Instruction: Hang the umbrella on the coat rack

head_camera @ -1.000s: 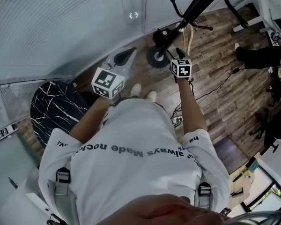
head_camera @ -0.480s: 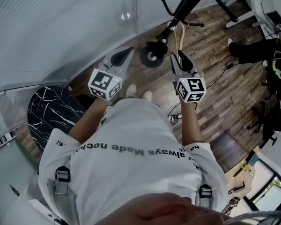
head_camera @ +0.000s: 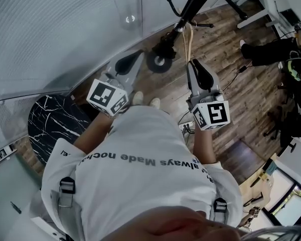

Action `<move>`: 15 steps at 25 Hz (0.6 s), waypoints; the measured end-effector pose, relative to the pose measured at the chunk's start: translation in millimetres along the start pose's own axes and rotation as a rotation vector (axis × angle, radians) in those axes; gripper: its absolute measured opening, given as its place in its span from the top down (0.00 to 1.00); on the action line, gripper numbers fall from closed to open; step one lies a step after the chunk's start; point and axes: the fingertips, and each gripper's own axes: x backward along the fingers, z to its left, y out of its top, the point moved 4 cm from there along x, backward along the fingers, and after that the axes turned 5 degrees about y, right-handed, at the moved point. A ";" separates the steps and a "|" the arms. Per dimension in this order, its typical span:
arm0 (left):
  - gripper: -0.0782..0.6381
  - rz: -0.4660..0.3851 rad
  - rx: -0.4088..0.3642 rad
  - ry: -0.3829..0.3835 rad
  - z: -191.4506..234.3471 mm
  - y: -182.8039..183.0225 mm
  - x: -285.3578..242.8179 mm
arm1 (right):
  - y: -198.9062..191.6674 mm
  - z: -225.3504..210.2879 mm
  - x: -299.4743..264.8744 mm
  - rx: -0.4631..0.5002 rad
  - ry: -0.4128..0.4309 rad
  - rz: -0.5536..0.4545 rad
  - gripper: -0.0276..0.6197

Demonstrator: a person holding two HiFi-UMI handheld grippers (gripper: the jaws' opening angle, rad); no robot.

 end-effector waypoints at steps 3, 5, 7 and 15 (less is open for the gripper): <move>0.89 -0.013 -0.013 -0.020 -7.9 12.3 1.9 | 14.9 5.5 11.9 0.011 -0.012 -0.019 0.90; 0.89 -0.022 -0.012 -0.030 -12.3 18.1 2.4 | 23.0 6.9 19.3 0.017 -0.021 -0.024 0.91; 0.89 -0.031 -0.004 -0.035 -15.3 22.4 3.2 | 28.4 7.5 25.6 0.016 -0.028 -0.028 0.91; 0.89 -0.038 -0.014 -0.073 -23.4 26.5 7.5 | 30.3 17.0 30.5 0.034 -0.048 -0.010 0.93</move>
